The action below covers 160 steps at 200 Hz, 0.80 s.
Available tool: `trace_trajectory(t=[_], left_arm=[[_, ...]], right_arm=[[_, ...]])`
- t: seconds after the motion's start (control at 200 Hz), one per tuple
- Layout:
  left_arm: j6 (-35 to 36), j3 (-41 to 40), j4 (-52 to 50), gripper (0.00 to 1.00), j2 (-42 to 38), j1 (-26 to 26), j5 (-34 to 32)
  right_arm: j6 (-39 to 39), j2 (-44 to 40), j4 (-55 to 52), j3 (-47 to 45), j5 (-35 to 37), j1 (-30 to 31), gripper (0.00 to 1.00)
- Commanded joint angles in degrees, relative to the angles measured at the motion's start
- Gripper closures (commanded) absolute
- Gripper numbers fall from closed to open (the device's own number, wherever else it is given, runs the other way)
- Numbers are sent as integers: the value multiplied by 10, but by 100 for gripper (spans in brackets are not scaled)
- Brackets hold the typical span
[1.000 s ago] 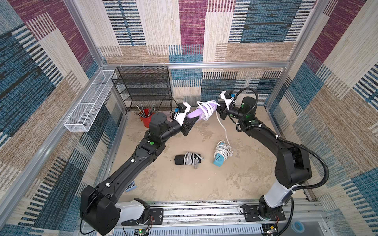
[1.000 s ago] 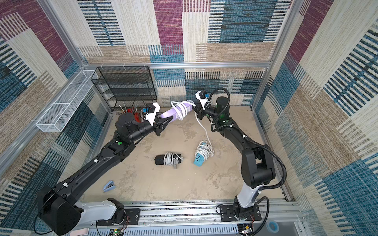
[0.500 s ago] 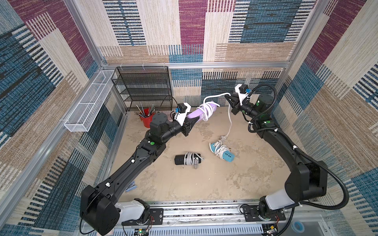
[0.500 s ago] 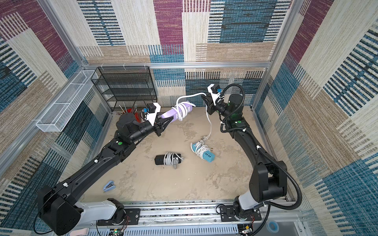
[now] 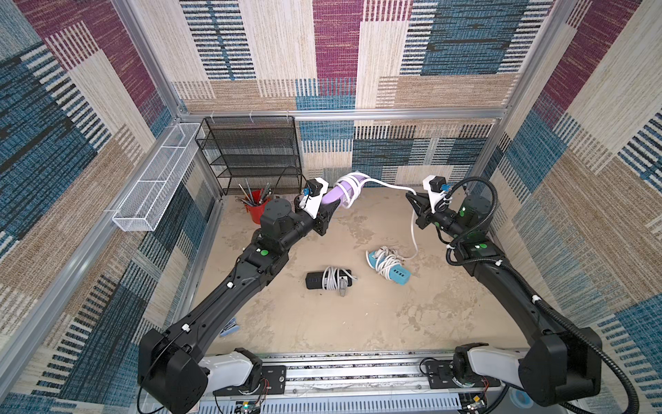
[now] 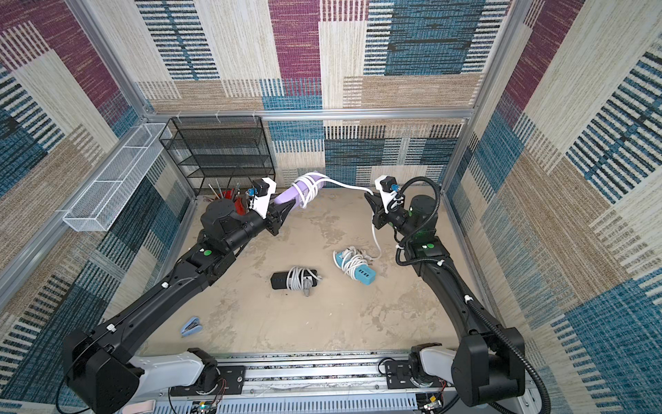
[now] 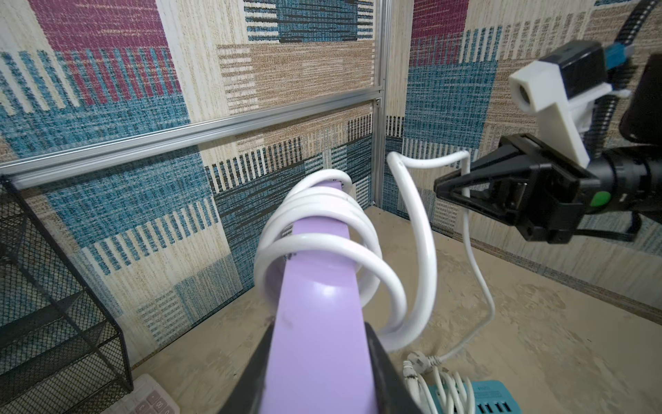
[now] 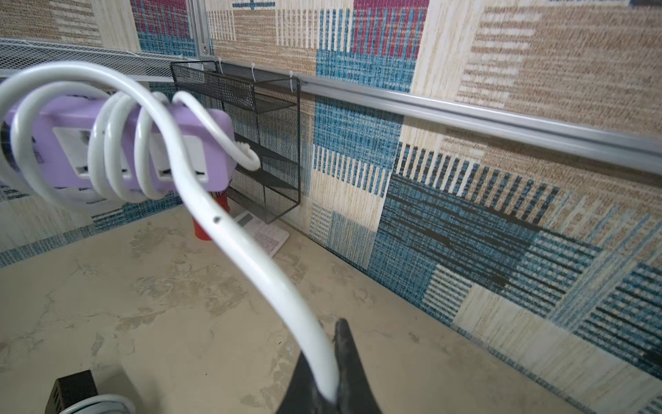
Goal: Unwrap the cord wrapped around the power strip
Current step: Unwrap the power cord from the power strip.
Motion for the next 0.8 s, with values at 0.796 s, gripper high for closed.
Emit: trace_trajectory(t=[0.796], left_arm=[[-74, 10, 71, 100, -8, -4, 161]], right_arm=[[69, 329, 7, 169, 7, 2, 100]])
